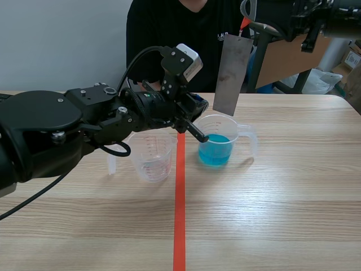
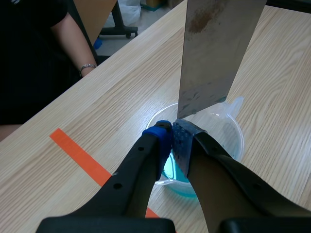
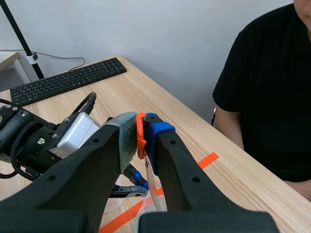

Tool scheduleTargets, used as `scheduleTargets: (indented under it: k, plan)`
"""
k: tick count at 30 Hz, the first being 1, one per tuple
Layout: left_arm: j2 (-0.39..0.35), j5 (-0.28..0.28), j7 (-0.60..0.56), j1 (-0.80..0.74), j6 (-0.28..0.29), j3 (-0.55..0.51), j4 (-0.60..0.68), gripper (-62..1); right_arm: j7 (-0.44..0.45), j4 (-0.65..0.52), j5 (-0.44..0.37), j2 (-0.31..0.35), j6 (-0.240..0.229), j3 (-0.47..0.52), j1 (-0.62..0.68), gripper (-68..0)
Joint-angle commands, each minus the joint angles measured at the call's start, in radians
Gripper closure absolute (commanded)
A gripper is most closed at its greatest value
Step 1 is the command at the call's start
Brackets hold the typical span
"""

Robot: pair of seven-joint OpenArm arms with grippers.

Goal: Do the redox reaction experiment.
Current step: 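Raise the plate and point at it, then lower the plate into the blue solution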

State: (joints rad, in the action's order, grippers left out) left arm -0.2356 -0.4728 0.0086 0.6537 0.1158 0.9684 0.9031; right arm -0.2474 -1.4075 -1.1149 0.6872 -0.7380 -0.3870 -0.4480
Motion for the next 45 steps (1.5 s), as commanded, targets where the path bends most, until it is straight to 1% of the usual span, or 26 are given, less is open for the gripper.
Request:
scheduleTargets:
  k: [1,6,8,10,14,19,24,28,31,33,37,41,45]
  plan:
    - [0.008,-0.006,-0.019,0.016,0.003,-0.003,0.023,-4.7,0.017,-0.019,-0.015,0.005,-0.008,0.015,-0.014,-1.5]
    - [-0.007,-0.006,-0.036,0.0,0.011,-0.003,0.024,-4.7,0.017,-0.019,-0.015,0.005,-0.008,0.015,-0.014,-1.5]
    - [-0.036,-0.006,-0.076,-0.017,0.01,-0.004,0.031,-4.7,0.017,-0.019,-0.015,0.005,-0.008,0.015,-0.014,-1.5]
    - [-0.081,-0.009,-0.083,-0.036,0.01,-0.004,0.056,-4.7,0.017,-0.019,-0.015,0.005,-0.008,0.015,-0.014,-1.5]
    - [-0.219,-0.072,-0.08,-0.098,0.01,-0.016,0.153,-4.7,0.017,-0.019,-0.015,0.005,-0.008,0.015,-0.014,-1.5]
    - [-0.427,-0.146,-0.08,-0.231,0.01,-0.101,0.306,-4.7,0.017,-0.019,-0.015,0.005,-0.008,0.015,-0.014,-1.5]
    - [-0.608,-0.15,-0.08,-0.452,0.005,-0.254,0.428,-4.7,0.017,-0.019,-0.015,0.005,-0.008,0.015,-0.014,-1.5]
    - [-0.699,-0.149,-0.098,-0.707,-0.001,-0.443,0.488,-4.7,0.017,-0.019,-0.014,0.005,-0.008,0.015,-0.014,-1.5]
    - [-0.721,-0.146,-0.099,-0.917,-0.002,-0.602,0.513,-4.7,0.017,-0.019,-0.009,0.005,-0.008,0.015,-0.014,-1.5]
    - [-0.721,-0.144,-0.103,-1.051,-0.002,-0.7,0.52,-4.7,0.017,-0.019,0.0,0.004,-0.008,0.015,-0.012,-1.5]
    - [-0.697,-0.144,-0.122,-1.27,-0.002,-0.85,0.52,-4.7,0.018,-0.018,0.019,0.002,-0.008,0.014,-0.008,-1.5]
    - [-0.647,-0.143,-0.121,-1.437,-0.002,-0.956,0.52,-4.7,0.028,-0.018,0.029,-0.003,-0.008,0.014,0.002,-1.5]
    - [-0.588,-0.134,-0.122,-1.554,-0.002,-1.016,0.519,-4.7,0.029,-0.015,0.052,-0.015,-0.008,0.014,0.008,-1.5]
